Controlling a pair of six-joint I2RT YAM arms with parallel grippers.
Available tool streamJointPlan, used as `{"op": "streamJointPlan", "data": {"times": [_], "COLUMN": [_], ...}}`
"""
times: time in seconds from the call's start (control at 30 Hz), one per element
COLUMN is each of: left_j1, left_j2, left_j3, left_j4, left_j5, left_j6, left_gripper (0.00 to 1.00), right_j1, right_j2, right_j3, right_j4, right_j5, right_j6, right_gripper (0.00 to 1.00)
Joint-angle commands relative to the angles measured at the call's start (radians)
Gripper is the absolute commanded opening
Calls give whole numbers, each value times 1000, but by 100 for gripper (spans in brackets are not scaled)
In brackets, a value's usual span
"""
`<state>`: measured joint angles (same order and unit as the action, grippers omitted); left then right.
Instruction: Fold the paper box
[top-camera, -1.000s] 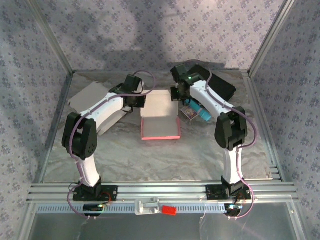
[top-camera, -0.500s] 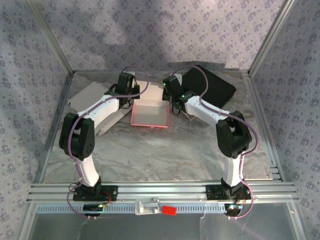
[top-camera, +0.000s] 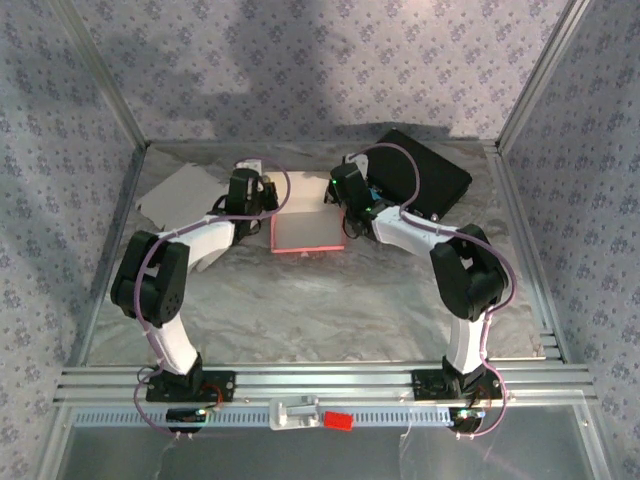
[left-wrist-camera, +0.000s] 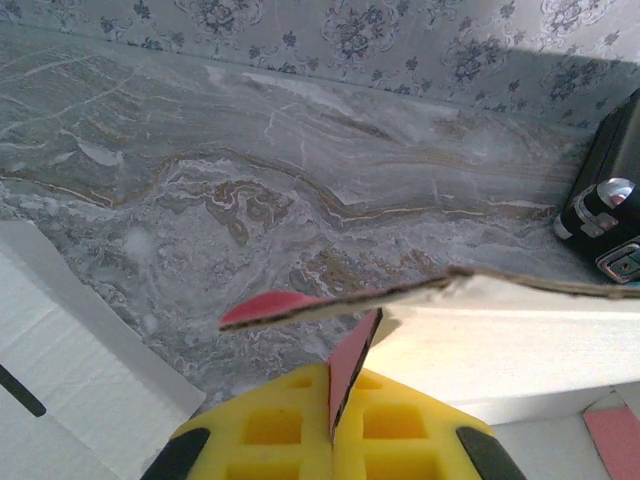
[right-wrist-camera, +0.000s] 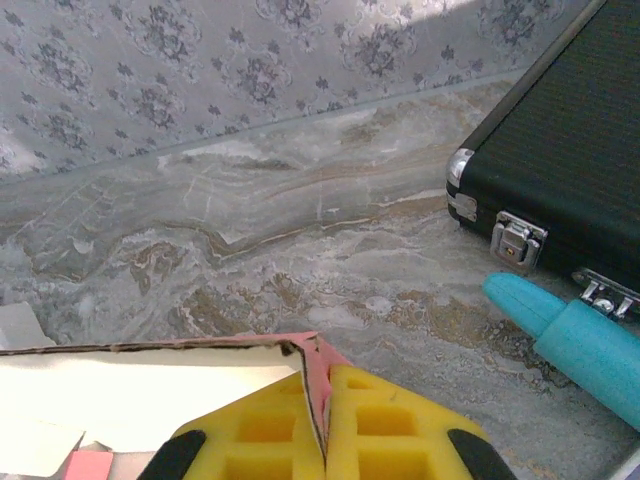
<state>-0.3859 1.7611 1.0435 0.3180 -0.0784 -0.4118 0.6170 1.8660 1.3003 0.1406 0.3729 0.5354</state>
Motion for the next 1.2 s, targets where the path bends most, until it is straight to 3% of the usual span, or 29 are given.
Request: {"op": "streamJointPlan", "data": {"times": [0.0, 0.23, 0.57, 0.93, 1.07, 1.17], "left_j1": [-17, -31, -78, -110, -117, -122], "left_j2": [-48, -81, -93, -110, -121, -121], "left_j3": [-29, -173, -323, -366, -366, -365], "left_j4": [110, 316, 488, 442, 413, 404], "left_j5": [71, 60, -3, -52, -62, -63], "left_j6": [-39, -39, -36, -25, -16, -2], "left_gripper": [0, 0, 0, 0, 0, 0], "right_j1": [34, 47, 87, 111, 112, 116], "right_j2": [-40, -80, -147, -176, -248, -301], "right_j3": [-27, -99, -313, -329, -298, -255], "right_j4": [87, 149, 264, 188, 16, -167], "right_j5": [-15, -32, -34, -6, -32, -98], "right_j6": [6, -49, -108, -111, 8, 151], "right_gripper": [0, 0, 0, 0, 31, 46]}}
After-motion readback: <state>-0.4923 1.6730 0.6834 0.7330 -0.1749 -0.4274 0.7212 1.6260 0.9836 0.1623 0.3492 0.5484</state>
